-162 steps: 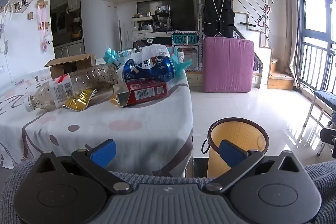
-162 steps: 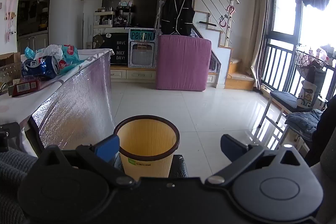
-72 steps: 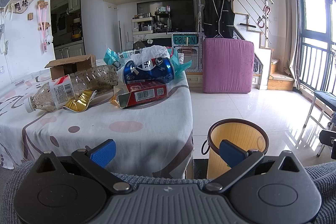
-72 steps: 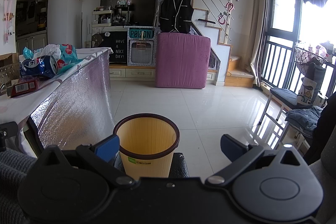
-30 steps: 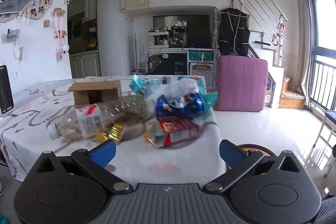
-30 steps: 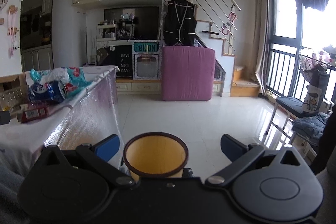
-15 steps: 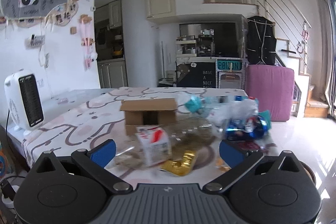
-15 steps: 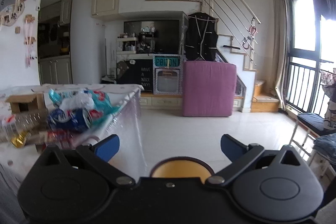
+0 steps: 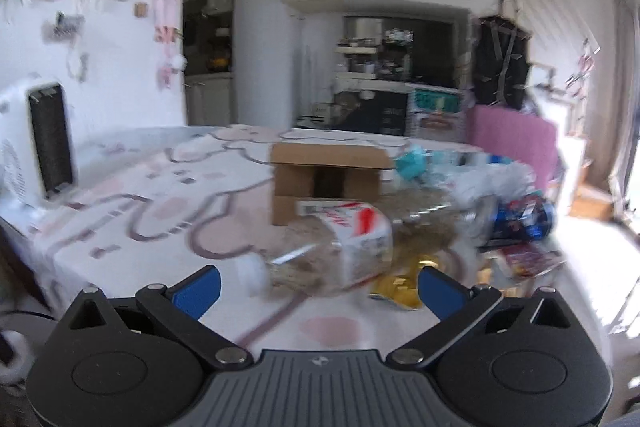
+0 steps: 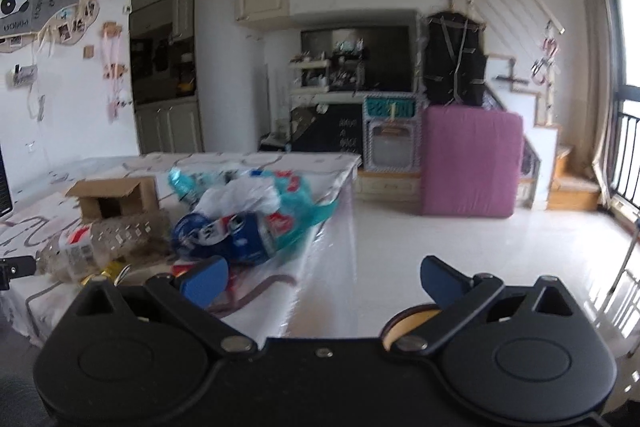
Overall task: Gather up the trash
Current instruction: 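Move both tools toward the trash on the table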
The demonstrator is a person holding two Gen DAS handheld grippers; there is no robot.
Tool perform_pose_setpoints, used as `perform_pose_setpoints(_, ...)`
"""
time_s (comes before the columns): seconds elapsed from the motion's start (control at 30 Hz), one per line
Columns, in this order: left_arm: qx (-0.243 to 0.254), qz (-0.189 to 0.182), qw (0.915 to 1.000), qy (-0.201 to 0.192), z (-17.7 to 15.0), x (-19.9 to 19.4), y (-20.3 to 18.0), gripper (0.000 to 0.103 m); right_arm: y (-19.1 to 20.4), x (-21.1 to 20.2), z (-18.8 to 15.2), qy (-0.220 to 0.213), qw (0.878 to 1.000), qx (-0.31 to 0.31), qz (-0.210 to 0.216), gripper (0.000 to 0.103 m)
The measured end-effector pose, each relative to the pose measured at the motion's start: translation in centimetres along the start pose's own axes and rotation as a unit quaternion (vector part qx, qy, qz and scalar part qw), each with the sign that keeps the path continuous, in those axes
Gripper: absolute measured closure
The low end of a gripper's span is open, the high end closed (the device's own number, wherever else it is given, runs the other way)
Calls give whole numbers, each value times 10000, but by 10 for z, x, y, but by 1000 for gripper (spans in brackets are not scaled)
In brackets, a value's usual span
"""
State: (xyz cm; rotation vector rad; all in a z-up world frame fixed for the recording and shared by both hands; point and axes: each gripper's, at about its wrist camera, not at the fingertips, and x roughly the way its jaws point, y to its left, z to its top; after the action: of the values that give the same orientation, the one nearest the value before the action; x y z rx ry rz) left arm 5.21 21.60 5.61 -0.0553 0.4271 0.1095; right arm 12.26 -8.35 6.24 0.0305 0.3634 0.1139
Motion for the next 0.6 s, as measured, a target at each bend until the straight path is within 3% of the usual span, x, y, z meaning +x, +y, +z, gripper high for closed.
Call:
perform_pose_setpoints(0.1, -275, -568, 9980, 35, -2, 4, -4, 0, 11, 14, -6, 248, 9994, 137, 178, 0)
perform_pose_setpoints(0.2, -459, -801, 9956, 155, -3, 13, -15, 0, 25, 27, -9, 392, 9980, 89, 492, 0)
perform_pose_setpoints(0.37, -683, -778, 9934, 502, -6, 38, -28, 1, 51, 43, -17, 505, 9948, -328, 825, 0)
perform_pose_setpoints(0.6, -1372, -722, 9827, 1015, -4, 67, -17, 4, 81, 67, -22, 653, 9897, -625, 1112, 0)
